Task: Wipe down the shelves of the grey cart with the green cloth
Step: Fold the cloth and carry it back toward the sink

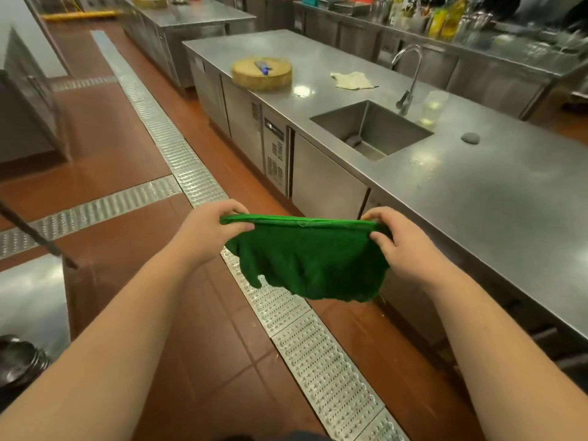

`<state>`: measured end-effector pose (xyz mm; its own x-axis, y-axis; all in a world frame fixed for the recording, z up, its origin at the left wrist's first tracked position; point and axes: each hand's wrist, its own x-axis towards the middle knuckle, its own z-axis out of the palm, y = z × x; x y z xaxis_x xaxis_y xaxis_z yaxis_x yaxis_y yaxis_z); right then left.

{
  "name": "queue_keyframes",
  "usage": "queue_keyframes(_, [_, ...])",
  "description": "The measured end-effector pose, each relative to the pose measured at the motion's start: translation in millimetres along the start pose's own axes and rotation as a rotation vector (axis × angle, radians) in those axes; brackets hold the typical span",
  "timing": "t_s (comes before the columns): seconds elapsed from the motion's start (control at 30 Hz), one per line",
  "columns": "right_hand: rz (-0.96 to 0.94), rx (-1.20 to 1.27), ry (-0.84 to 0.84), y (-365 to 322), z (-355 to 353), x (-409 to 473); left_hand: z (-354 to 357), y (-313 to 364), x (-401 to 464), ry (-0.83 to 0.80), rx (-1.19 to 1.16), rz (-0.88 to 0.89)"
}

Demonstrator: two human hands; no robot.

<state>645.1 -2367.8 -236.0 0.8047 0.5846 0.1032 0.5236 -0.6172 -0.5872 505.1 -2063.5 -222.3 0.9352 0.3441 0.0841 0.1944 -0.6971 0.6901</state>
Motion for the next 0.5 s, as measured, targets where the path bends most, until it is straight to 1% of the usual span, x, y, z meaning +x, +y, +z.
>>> queue_keyframes(0.07, [0.009,-0.055,-0.044,11.9,0.9,36.2,-4.5,-6.8,37.9,-0.003,-0.026,-0.014])
queue_keyframes(0.17, [0.07,-0.122,-0.024,22.2,7.6,91.4,-13.6,-28.2,96.4,-0.052,-0.035,-0.008])
queue_keyframes(0.33, [0.101,-0.131,0.079,26.5,31.7,181.8,-26.8,-74.1,194.0,-0.141,-0.036,-0.002])
queue_keyframes(0.5, [0.229,-0.032,0.186,23.9,62.0,273.5,-49.0,-119.3,301.7,-0.238,-0.119,-0.031])
